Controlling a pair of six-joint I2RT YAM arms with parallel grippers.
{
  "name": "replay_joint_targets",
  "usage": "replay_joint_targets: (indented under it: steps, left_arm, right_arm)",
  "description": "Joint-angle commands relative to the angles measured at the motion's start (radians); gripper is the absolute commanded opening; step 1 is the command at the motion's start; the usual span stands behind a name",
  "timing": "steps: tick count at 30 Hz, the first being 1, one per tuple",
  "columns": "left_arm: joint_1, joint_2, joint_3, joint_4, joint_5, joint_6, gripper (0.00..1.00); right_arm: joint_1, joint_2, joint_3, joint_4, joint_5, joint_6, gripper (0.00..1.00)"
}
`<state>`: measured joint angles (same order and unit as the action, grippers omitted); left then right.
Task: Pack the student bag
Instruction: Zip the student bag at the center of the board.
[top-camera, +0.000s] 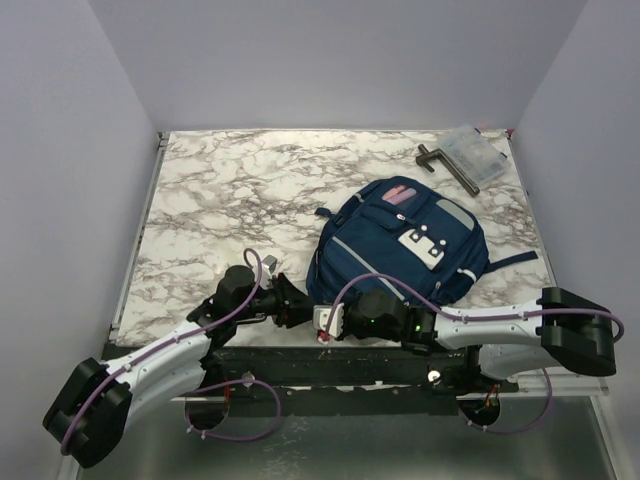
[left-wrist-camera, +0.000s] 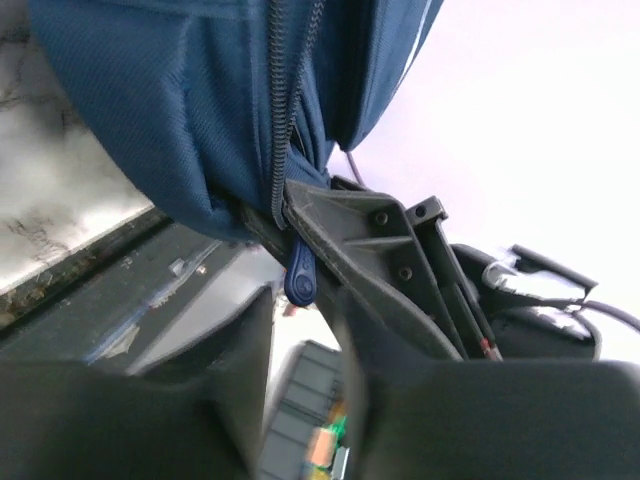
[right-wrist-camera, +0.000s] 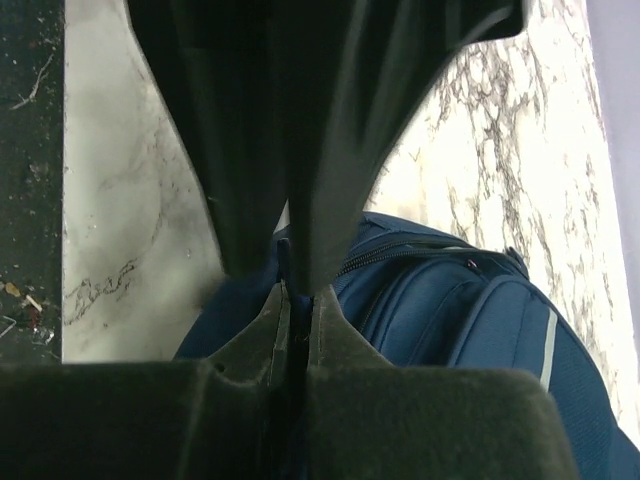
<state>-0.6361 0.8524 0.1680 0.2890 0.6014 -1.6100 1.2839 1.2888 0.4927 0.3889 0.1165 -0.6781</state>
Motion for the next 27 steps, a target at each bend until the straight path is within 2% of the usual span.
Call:
replay_joint_targets:
  steps: [1,3,7,9,11,13,16,17,20,23,25,27]
  left_arm:
    - [0.003,-0.033,0.054,0.009,-0.004,0.245,0.50]
    - [0.003,-0.057,0.094,-0.048,-0.050,0.417,0.60]
    - [-0.015,-0.178,0.170,-0.169,-0.143,0.761,0.65]
    - [-0.034,-0.252,0.193,-0.184,-0.166,0.907,0.62]
    - [-0.067,-0.337,0.197,-0.192,-0.213,1.055,0.55]
    - [-0.071,-0.428,0.195,-0.206,-0.243,1.155,0.50]
    - [-0.072,-0.531,0.192,-0.235,-0.262,1.286,0.53]
    - [-0.072,-0.551,0.197,-0.255,-0.263,1.319,0.59]
    - [-0.074,-0.524,0.259,-0.399,-0.229,1.453,0.64]
    - [-0.082,-0.382,0.364,-0.597,-0.159,1.582,0.67]
    - [-0.131,-0.304,0.404,-0.681,-0.154,1.664,0.66]
    - [-0.194,-0.275,0.396,-0.687,-0.169,1.714,0.67]
  right_arm:
    - [0.005,-0.043,0.011,-0.007,-0.029,0.046,0.01]
    - [0.005,-0.053,0.004,-0.036,-0.074,0.067,0.01]
    - [-0.007,-0.073,-0.001,-0.087,-0.165,0.111,0.00]
    - [-0.019,-0.089,-0.002,-0.098,-0.195,0.140,0.01]
    - [-0.040,-0.102,-0.007,-0.097,-0.240,0.173,0.01]
    - [-0.055,-0.110,-0.012,-0.088,-0.276,0.197,0.00]
    - [-0.063,-0.111,-0.017,-0.078,-0.292,0.216,0.01]
    - [-0.066,-0.114,-0.019,-0.072,-0.297,0.220,0.00]
    - [-0.076,-0.123,-0.025,-0.056,-0.310,0.230,0.00]
    - [-0.085,-0.128,-0.022,-0.056,-0.320,0.232,0.00]
    - [-0.093,-0.134,-0.020,-0.052,-0.330,0.235,0.00]
    - [-0.102,-0.144,-0.023,-0.038,-0.339,0.246,0.00]
